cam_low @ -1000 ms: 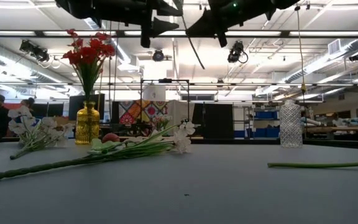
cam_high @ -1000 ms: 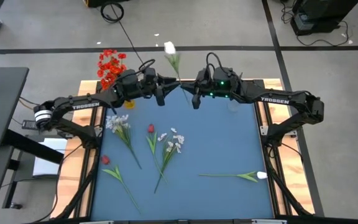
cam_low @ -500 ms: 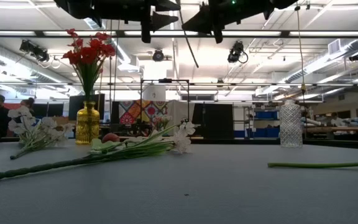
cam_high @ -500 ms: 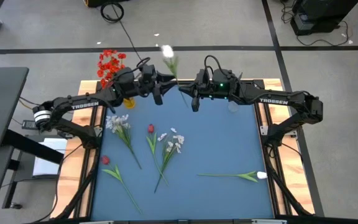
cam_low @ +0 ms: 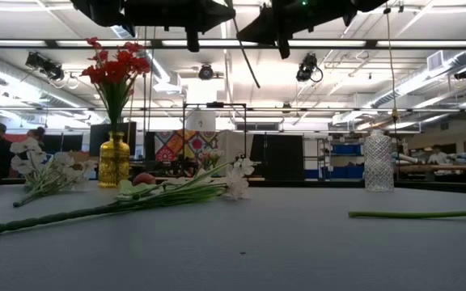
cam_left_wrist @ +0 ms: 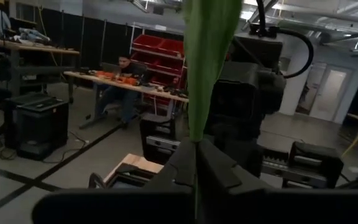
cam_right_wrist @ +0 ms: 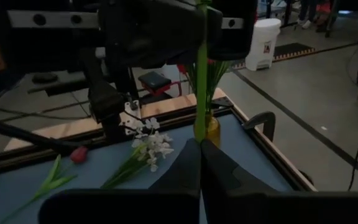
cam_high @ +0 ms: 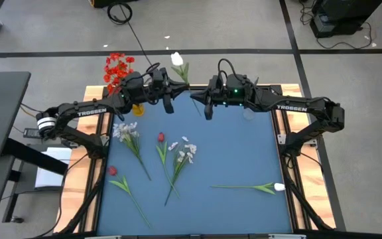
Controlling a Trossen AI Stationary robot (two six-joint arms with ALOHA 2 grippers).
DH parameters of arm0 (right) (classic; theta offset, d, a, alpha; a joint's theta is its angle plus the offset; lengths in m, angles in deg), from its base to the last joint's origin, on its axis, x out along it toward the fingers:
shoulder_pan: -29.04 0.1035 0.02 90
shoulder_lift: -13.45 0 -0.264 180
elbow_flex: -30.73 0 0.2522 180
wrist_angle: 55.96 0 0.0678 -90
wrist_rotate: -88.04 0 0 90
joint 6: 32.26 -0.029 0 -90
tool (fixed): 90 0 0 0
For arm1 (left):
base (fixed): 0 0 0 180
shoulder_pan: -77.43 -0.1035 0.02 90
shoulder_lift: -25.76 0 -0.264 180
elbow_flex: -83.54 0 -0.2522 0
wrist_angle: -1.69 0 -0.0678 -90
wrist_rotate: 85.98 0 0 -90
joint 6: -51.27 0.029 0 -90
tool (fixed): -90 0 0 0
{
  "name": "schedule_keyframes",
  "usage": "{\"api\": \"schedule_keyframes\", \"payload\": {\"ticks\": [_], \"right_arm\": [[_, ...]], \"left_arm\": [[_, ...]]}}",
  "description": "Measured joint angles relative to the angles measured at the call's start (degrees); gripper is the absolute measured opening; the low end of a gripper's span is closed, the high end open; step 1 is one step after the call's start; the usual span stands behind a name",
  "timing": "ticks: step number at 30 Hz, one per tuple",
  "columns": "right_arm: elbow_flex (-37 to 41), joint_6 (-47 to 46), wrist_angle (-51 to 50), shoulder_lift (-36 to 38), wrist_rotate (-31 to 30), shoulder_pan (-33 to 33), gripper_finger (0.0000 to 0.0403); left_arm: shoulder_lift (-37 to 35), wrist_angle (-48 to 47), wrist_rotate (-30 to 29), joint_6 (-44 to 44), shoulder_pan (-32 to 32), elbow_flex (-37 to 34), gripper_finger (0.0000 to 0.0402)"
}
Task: Sort flowers into vase by color
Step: Put the top white flowers into the yellow transparent flower vase
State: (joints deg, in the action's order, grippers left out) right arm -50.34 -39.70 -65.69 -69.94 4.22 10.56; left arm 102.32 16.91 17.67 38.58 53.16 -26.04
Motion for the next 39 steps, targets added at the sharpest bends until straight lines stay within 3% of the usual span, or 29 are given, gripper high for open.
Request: {"api": "schedule_keyframes", "payload": {"ticks": [4, 7, 10, 13, 18, 26, 29, 33, 39], "right_arm": [[0.0, -1.4, -0.2, 0.0, -1.8, 0.0, 0.0046], [-0.1, -2.1, -1.1, 0.0, -6.5, 0.0, 0.0091], [-0.1, -4.5, -3.3, 0.0, -12.9, -0.7, 0.0132], [-0.1, -6.3, -4.9, 0.0, -14.1, -1.7, 0.0156], [-0.1, -8.1, -5.5, 0.0, -13.6, -1.9, 0.0162], [-0.1, -10.7, -5.5, 0.0, -14.9, -0.5, 0.016], [-0.1, -10.9, -5.5, 0.0, -15.4, 0.4, 0.016], [-0.1, -10.8, -5.4, 0.0, -15.7, 0.9, 0.016], [-0.1, -11.0, -5.5, 0.0, -15.8, 0.8, 0.016]], "left_arm": [[-0.4, -1.1, -0.8, 0.2, 0.0, 0.0, 0.0004], [-2.4, -5.2, -5.5, 1.4, 0.0, 0.0, 0.0003], [-5.0, -12.7, -9.9, 3.1, 0.1, 0.0, 0.0002], [-8.5, -21.5, -14.1, 5.0, 0.1, 0.0, 0.0002], [-15.4, -32.4, -21.0, 10.7, -1.4, -0.5, 0.0001], [-26.3, -34.0, -25.6, 10.7, -8.7, -11.7, 0.0], [-29.3, -33.5, -27.2, 13.2, -10.3, -12.6, 0.0], [-31.3, -33.5, -28.1, 19.2, -10.7, -11.2, 0.0], [-31.1, -39.5, -29.5, 20.9, -12.6, -11.1, 0.0]]}}
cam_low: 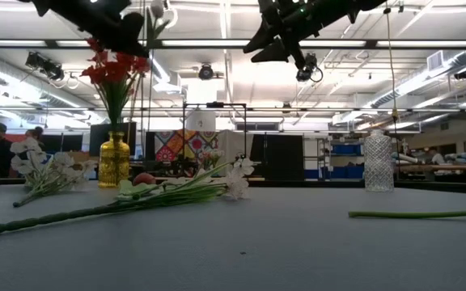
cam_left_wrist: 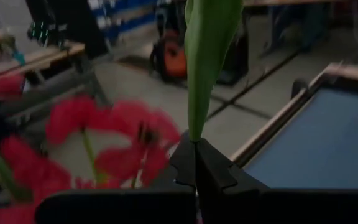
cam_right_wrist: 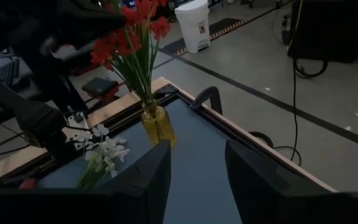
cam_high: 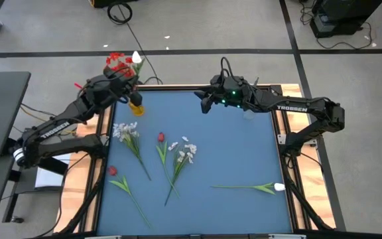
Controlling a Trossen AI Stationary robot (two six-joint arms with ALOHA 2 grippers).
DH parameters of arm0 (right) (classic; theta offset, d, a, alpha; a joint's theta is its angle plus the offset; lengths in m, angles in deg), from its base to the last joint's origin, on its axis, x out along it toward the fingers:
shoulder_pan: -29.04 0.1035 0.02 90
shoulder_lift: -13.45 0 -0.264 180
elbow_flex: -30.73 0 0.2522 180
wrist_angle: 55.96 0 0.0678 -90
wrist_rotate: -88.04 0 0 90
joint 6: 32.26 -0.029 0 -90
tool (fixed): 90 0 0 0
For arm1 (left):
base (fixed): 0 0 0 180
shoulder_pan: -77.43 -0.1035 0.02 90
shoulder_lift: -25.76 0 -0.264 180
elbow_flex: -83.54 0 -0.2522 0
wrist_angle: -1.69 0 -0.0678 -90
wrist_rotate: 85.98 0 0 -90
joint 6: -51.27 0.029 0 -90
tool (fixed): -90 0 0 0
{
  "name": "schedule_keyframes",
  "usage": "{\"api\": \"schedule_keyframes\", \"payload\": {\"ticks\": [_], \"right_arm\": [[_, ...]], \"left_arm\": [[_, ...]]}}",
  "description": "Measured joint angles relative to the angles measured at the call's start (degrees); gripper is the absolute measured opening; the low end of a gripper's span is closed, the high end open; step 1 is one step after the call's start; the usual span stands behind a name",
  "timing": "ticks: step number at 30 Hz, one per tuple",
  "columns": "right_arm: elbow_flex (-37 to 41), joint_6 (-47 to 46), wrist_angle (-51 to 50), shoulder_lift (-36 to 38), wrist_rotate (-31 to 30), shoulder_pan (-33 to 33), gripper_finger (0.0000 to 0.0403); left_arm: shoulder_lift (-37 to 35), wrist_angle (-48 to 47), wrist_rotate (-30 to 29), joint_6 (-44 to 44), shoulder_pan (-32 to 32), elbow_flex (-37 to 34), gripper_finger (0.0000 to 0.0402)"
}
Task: Sort flowers into vase by color
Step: Put the top white flowers into the yellow transparent flower vase
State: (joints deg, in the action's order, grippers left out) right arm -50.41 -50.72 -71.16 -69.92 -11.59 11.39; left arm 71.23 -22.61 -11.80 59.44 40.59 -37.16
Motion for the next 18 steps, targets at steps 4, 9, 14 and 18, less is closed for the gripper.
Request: {"api": "schedule_keyframes", "payload": {"ticks": [4, 9, 14, 18], "right_arm": [[0.0, 0.0, 0.0, 0.0, 0.0, 0.0, 0.016], [0.0, 0.0, -0.7, 0.0, 0.3, -0.1, 0.016], [0.0, 0.0, -2.7, 0.0, 0.3, -0.4, 0.016], [0.0, 0.0, -2.9, 0.0, 0.3, -0.4, 0.016]], "left_arm": [[0.2, -2.4, -1.9, 0.0, -0.5, 0.0, 0.0], [-0.3, -0.4, -2.5, 0.2, -0.5, 0.3, 0.0], [-0.2, -1.6, -2.5, -0.6, -0.5, 2.2, 0.0], [-0.2, -5.3, -2.5, -1.8, -0.5, 2.3, 0.0]]}}
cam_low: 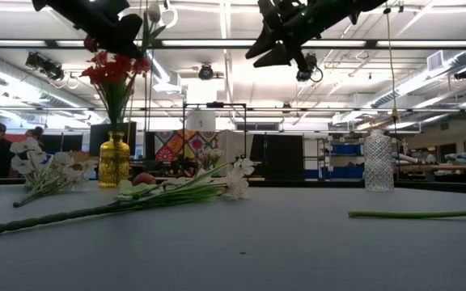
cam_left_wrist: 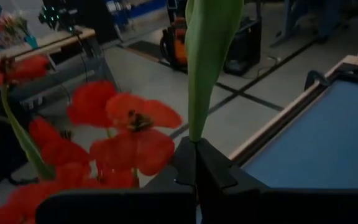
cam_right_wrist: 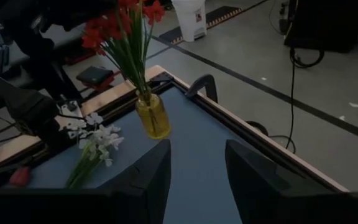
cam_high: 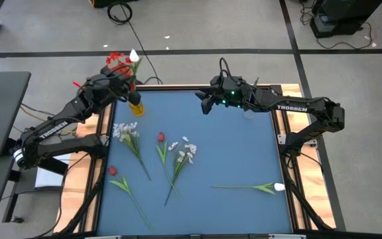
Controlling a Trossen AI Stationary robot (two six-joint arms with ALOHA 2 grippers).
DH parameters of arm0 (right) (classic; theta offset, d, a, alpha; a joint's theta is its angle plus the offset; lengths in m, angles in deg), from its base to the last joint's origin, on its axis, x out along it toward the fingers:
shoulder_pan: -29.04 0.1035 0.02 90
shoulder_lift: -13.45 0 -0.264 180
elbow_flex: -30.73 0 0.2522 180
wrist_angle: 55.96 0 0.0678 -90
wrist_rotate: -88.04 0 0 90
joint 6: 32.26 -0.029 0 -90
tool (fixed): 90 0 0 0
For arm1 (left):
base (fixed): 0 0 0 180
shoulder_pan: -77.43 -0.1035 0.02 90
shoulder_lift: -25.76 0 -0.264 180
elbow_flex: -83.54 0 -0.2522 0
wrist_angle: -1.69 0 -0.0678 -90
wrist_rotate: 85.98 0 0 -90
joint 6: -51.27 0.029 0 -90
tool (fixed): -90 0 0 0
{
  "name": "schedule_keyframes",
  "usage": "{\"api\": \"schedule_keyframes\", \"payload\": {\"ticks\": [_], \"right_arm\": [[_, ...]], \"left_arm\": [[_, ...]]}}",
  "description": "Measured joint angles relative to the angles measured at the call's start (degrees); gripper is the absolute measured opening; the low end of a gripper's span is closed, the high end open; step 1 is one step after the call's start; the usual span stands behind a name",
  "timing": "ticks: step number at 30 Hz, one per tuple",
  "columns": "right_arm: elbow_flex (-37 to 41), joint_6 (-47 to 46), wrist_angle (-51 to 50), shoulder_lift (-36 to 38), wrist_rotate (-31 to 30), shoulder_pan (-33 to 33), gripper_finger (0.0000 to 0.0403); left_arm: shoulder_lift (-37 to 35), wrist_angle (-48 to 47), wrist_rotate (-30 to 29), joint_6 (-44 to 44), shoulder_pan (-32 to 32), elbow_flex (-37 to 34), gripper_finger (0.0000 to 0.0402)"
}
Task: Sort flowers into vase by color
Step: Put the top white flowers into the yellow transparent flower vase
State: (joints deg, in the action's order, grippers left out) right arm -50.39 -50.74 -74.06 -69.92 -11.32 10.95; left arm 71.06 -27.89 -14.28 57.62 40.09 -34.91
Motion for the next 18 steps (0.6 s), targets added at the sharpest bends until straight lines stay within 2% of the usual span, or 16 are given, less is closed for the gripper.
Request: {"api": "schedule_keyframes", "payload": {"ticks": [11, 18], "right_arm": [[0.0, 0.4, 0.0, 0.0, 1.1, -1.3, 0.016], [0.0, 0.6, -0.1, 0.0, 1.7, -1.6, 0.016]], "left_arm": [[0.1, -2.0, -0.8, -1.2, -0.8, 0.0, 0.0], [0.1, -3.9, -1.1, -10.5, -2.1, -1.5, 0.0]]}}
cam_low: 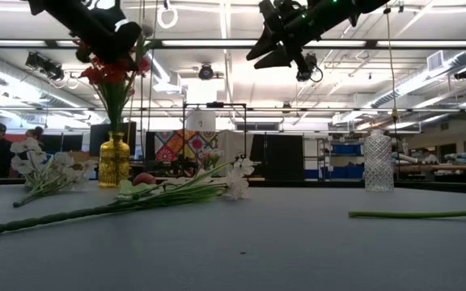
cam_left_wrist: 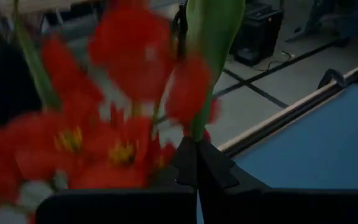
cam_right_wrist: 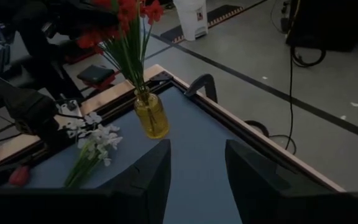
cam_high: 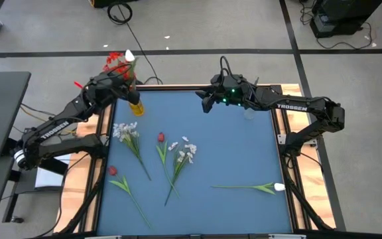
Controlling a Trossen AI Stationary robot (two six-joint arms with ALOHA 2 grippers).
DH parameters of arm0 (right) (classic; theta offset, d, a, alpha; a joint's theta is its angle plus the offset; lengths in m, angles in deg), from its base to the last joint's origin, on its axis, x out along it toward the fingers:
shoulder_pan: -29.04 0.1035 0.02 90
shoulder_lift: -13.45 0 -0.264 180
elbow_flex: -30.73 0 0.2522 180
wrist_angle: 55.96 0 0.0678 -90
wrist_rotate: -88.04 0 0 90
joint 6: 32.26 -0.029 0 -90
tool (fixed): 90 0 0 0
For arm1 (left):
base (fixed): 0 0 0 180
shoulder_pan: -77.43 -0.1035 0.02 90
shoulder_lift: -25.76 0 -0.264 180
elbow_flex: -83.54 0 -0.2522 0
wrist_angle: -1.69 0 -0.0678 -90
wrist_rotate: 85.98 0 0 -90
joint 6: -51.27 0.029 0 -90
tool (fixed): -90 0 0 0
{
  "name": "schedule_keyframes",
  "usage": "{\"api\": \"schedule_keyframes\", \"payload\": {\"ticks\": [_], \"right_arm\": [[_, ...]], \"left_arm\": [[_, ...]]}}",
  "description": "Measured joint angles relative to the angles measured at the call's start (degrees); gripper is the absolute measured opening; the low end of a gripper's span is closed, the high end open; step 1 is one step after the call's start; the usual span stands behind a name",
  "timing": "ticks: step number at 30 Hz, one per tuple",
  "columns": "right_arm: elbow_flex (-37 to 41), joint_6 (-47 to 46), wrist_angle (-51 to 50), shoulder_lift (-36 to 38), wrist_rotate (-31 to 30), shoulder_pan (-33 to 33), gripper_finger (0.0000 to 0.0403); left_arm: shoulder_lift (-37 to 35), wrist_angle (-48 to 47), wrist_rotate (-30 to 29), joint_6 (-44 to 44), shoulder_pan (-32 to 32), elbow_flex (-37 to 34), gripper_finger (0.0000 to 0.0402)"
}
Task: Sort flowers into vase by color
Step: Put the top white flowers into the yellow transparent flower vase
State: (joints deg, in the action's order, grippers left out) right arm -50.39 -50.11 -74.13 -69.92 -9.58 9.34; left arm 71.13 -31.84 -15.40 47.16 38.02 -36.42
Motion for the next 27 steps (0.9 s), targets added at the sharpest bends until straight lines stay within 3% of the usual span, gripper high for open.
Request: {"api": "schedule_keyframes", "payload": {"ticks": [16, 22, 27], "right_arm": [[0.0, 3.4, 0.0, 0.0, 0.8, -0.3, 0.016], [0.0, 3.4, 0.0, 0.0, 1.1, 0.1, 0.016], [0.0, 2.8, -0.1, 0.0, 1.1, 1.0, 0.016]], "left_arm": [[0.1, -4.3, 0.0, -11.8, 0.0, -3.6, 0.0043], [0.0, -7.5, 0.2, -14.2, 0.0, -3.6, 0.0078], [0.3, -11.9, 3.7, -17.4, 0.0, -3.6, 0.0118]]}}
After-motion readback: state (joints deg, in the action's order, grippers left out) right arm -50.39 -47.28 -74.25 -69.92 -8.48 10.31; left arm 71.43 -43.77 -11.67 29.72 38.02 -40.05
